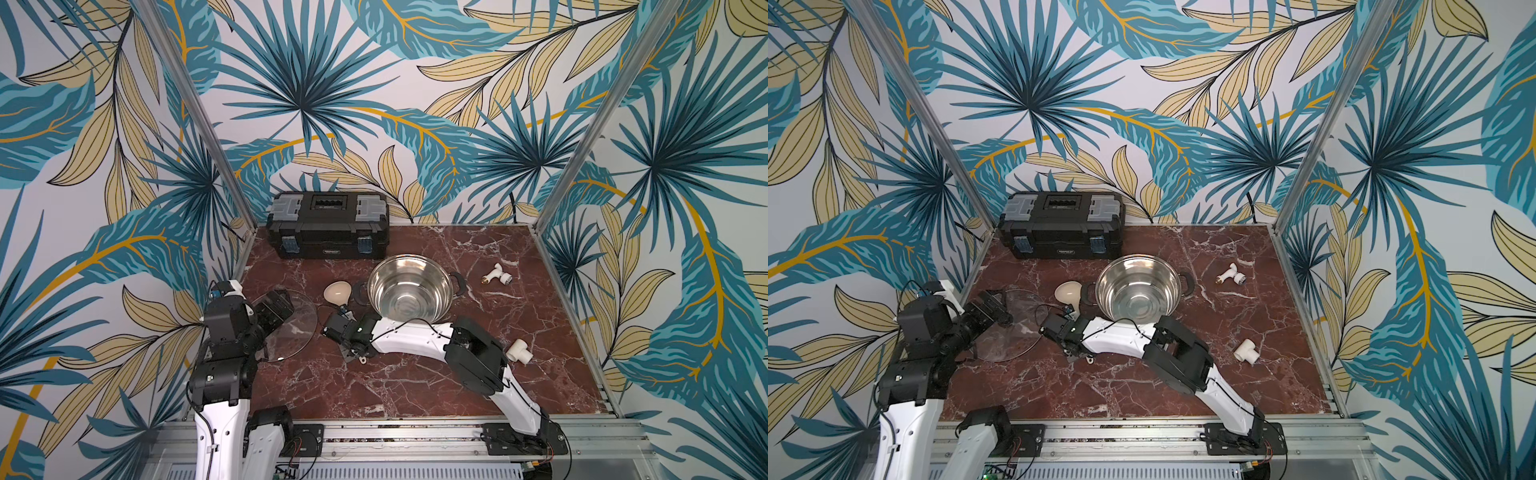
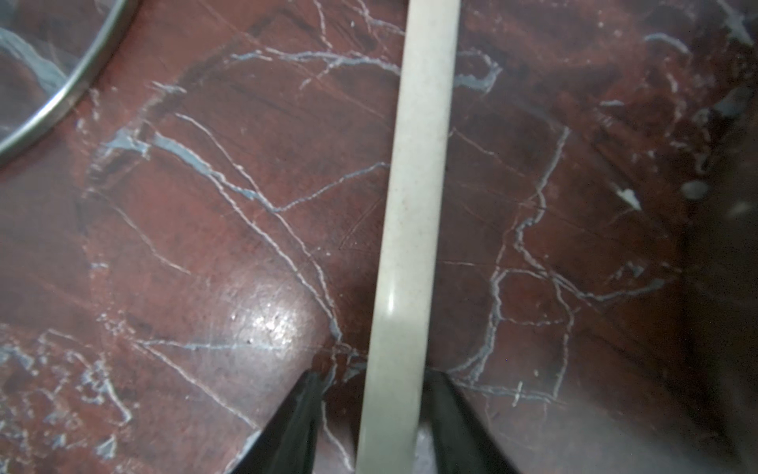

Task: Stir the soup with a spoon
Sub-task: Pick up the spoon from the center of the board, then adjust the spoon.

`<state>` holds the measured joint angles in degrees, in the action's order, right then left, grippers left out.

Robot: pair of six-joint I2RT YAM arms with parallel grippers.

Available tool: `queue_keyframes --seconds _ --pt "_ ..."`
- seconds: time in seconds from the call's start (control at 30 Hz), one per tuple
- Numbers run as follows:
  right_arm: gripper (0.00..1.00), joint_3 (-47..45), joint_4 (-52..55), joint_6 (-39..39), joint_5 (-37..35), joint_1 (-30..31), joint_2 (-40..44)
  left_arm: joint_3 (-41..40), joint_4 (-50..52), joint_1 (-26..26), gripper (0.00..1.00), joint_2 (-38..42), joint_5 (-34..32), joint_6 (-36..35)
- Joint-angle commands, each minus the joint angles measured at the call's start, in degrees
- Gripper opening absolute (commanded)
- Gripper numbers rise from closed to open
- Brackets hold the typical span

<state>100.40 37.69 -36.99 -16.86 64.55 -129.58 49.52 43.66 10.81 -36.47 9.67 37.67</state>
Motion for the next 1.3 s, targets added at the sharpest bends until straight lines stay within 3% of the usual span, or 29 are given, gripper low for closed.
queue_keyframes --seconds 0.0,0.33,0.6,0.8,0.93,1.1,1.27 --pt "0.34 0.2 1.3 -1.3 0.2 0.2 -1.4 -0.1 -0.2 0.2 0.97 0.7 0.7 0.2" --pt "0.01 -2.2 1.1 -1.9 0.8 0.7 0.5 -1.3 -0.4 0.2 0.98 1.4 1.1 0.7" --pt "0.00 -5.4 -1.1 -0.8 2.6 0.9 7.0 -2.0 -0.9 0.2 0.99 1.9 2.4 1.4" --pt "0.00 -2.0 2.1 3.2 4.9 0.5 14.7 -3.4 -4.7 -0.3 0.99 3.5 10.1 1.7" --pt "0.00 0.2 5.9 4.2 7.7 -2.9 22.3 -6.2 -10.8 -0.7 0.97 5.8 17.9 4.6" --pt "0.00 -4.4 1.7 2.4 22.2 -12.8 32.7 -11.0 -29.7 -1.4 0.95 4.3 32.1 13.5" --pt "0.00 -4.9 -0.5 2.4 35.9 -17.1 38.2 -10.8 -45.1 -8.6 0.91 -0.9 36.7 19.0"
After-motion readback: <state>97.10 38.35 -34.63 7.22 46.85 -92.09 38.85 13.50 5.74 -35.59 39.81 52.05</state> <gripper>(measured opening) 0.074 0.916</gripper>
